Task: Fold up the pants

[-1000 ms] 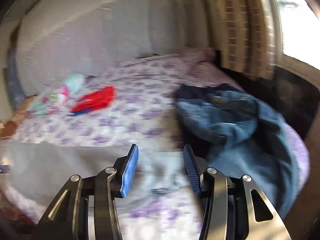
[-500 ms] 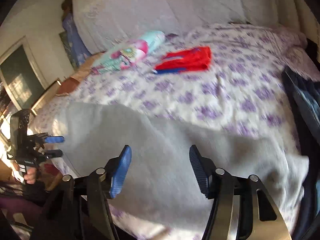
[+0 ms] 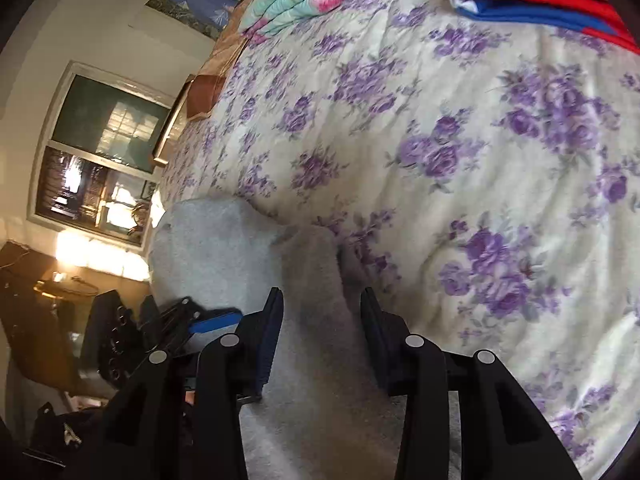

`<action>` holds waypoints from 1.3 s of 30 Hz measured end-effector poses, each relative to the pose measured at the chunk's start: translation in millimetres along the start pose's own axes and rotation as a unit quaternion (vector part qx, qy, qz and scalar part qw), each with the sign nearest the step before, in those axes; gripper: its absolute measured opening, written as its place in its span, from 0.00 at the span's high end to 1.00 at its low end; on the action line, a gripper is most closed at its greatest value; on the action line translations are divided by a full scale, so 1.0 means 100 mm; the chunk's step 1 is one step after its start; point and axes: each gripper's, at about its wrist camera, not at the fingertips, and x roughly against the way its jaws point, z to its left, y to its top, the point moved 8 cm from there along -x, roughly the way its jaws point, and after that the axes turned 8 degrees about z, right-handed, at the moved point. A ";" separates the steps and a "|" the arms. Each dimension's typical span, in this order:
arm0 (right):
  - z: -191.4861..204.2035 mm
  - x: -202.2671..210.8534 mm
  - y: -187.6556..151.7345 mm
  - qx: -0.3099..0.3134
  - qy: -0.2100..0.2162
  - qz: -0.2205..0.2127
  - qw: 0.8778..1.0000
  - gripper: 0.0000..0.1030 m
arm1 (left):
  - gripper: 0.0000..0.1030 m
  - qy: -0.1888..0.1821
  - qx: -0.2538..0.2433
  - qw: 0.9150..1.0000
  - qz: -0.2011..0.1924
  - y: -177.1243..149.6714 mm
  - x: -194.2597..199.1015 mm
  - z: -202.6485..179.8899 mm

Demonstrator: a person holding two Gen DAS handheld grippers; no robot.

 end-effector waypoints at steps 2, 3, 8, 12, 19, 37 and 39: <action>0.18 -0.03 -0.12 0.035 0.019 0.025 0.999 0.54 | 0.23 -0.011 -0.002 1.000 0.009 -0.01 0.03 0.00; 0.28 -0.04 -0.21 0.060 0.023 0.035 0.997 0.52 | 0.23 -0.017 -0.002 1.000 0.012 -0.01 0.03 0.01; 0.44 -0.04 -0.46 0.117 0.017 0.055 0.991 0.51 | 0.23 -0.023 -0.011 1.000 0.017 -0.01 0.02 -0.02; 0.34 -0.17 -0.09 0.080 0.020 0.056 0.995 0.52 | 0.22 -0.023 -0.014 1.000 0.014 0.02 -0.01 -0.02; 0.06 -0.30 0.31 0.081 -0.096 -0.019 0.992 0.91 | 0.21 -0.028 -0.008 1.000 0.004 0.00 0.01 0.00; 0.16 -0.01 -0.54 0.030 -0.228 -0.207 0.951 0.60 | 0.21 0.093 0.093 0.990 -0.050 -0.14 0.38 0.78; 0.34 0.47 -0.82 0.023 -0.192 -0.297 0.935 0.59 | 0.21 0.125 0.081 0.987 -0.057 -0.12 0.43 0.65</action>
